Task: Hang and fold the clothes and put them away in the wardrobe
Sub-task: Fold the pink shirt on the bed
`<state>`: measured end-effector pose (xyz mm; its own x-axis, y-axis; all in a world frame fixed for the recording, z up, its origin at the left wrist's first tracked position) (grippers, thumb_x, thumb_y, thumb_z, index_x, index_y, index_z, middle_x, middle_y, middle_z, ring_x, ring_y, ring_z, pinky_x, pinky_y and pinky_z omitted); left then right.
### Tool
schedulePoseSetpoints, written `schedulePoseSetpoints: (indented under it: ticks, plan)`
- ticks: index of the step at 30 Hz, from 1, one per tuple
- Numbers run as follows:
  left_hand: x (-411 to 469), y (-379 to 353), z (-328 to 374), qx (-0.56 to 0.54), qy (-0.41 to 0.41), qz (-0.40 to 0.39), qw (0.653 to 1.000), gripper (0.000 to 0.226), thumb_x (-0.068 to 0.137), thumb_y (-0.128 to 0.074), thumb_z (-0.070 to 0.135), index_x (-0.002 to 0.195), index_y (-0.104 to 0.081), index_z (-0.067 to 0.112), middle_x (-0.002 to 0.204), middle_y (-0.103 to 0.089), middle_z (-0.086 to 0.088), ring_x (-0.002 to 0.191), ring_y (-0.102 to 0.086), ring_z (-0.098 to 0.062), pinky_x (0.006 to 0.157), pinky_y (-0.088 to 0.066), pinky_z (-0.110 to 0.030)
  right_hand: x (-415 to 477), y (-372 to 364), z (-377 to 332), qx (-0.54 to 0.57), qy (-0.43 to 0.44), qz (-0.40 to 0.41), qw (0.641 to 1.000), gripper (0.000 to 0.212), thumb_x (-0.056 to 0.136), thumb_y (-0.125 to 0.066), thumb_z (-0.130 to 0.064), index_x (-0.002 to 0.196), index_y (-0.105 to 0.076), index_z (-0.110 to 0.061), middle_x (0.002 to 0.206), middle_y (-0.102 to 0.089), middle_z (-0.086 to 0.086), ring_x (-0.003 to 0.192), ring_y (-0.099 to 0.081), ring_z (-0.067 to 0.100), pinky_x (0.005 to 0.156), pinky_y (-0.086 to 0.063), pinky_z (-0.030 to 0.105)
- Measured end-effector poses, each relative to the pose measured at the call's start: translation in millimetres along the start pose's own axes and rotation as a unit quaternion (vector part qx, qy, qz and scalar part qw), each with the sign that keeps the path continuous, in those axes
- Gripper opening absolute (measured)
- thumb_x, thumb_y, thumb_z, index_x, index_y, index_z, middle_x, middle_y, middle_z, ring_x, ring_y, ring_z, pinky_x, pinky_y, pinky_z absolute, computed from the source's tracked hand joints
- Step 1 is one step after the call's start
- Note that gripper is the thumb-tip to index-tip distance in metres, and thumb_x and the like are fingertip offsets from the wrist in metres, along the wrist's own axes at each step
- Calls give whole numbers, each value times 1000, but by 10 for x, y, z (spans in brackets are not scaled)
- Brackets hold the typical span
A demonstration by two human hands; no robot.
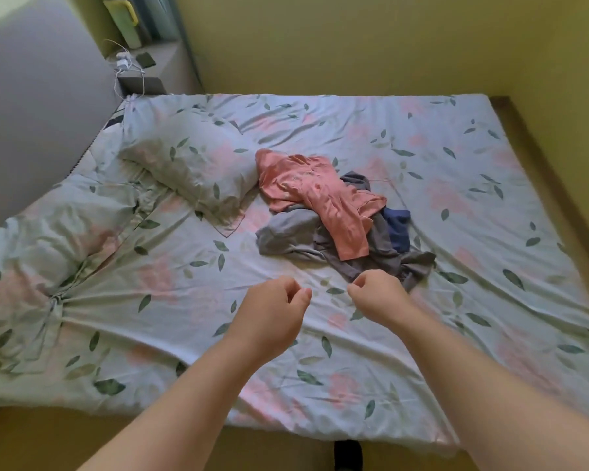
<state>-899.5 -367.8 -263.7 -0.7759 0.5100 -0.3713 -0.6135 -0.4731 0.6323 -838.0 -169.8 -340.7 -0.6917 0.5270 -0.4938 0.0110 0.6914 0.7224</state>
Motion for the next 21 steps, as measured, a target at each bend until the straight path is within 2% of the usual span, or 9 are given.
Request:
schedulePoseSetpoints:
  ticks: [5,7,9,12,14,16,18,19,21]
  plan:
    - [707,-409,-216,13,44,-20,999,24,101,-54,40,83,-63,26,81,-69,7,76,-68,-13,75,-57,-39,1315,-235,417,52,-17,-23,998,20,96,-51,-22,83,-65,-16,82,-64,3,83,-60,26,67,-45,32]
    - [922,-535,-332,7,65,-15,998,24,100,-54,40,83,-63,27,79,-68,8,75,-68,-11,72,-57,-37,1782,-334,584,60,-24,-33,997,27,96,-50,-17,69,-57,-17,70,-55,4,73,-53,28,61,-38,32]
    - [1088,-669,-452,-2,86,-11,996,23,99,-54,41,82,-63,29,78,-69,9,73,-67,-7,68,-55,-31,2193,-442,748,67,-34,-39,996,30,96,-48,-15,66,-52,-15,70,-53,6,74,-50,28,65,-36,34]
    - [1283,-871,-620,-9,102,-5,995,22,99,-55,41,81,-64,31,78,-69,15,73,-66,-4,66,-52,-26,2703,-609,929,90,-50,-54,993,23,101,-48,-22,99,-67,-10,106,-65,14,99,-59,32,82,-42,32]
    - [1381,-988,-713,-9,111,-8,994,22,99,-55,41,81,-64,33,80,-68,22,74,-65,-3,64,-49,-24,2971,-688,1006,82,-68,-65,992,36,104,-44,-32,129,-62,-13,135,-56,17,120,-54,35,101,-43,36]
    - [1442,-1086,-799,-8,119,-11,993,22,100,-55,42,81,-64,33,82,-68,24,76,-65,-3,64,-48,-23,3174,-763,1045,65,-88,-81,991,46,105,-37,-39,143,-52,-18,154,-39,19,138,-40,37,116,-32,44]
    - [1459,-1156,-870,-16,126,-11,992,22,100,-56,40,82,-65,32,83,-68,21,77,-67,-4,67,-50,-24,3344,-823,1043,60,-97,-98,989,53,109,-28,-38,152,-42,-12,162,-27,19,149,-22,37,122,-20,44]
    - [1458,-1184,-895,-21,130,-11,991,22,100,-56,40,82,-65,31,83,-69,20,77,-67,-4,68,-50,-25,3416,-834,1040,55,-99,-86,990,55,109,-26,-36,153,-38,-6,162,-27,19,150,-21,37,122,-20,43]
    - [1448,-1215,-951,-21,142,-12,990,22,100,-56,40,83,-66,30,83,-69,20,76,-67,-2,65,-48,-22,3465,-835,1033,59,-121,-35,990,54,109,-28,-32,150,-41,0,156,-37,22,141,-35,41,118,-29,44]
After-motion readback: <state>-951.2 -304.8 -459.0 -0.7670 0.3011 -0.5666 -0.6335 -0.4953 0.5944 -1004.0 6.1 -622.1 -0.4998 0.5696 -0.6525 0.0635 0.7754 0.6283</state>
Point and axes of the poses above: each hand's wrist, its own x-axis towards the middle knuckle, its own y-axis out of the back of the hand, z = x × y, the point moved 2 cm from there along x, towards the middle knuckle
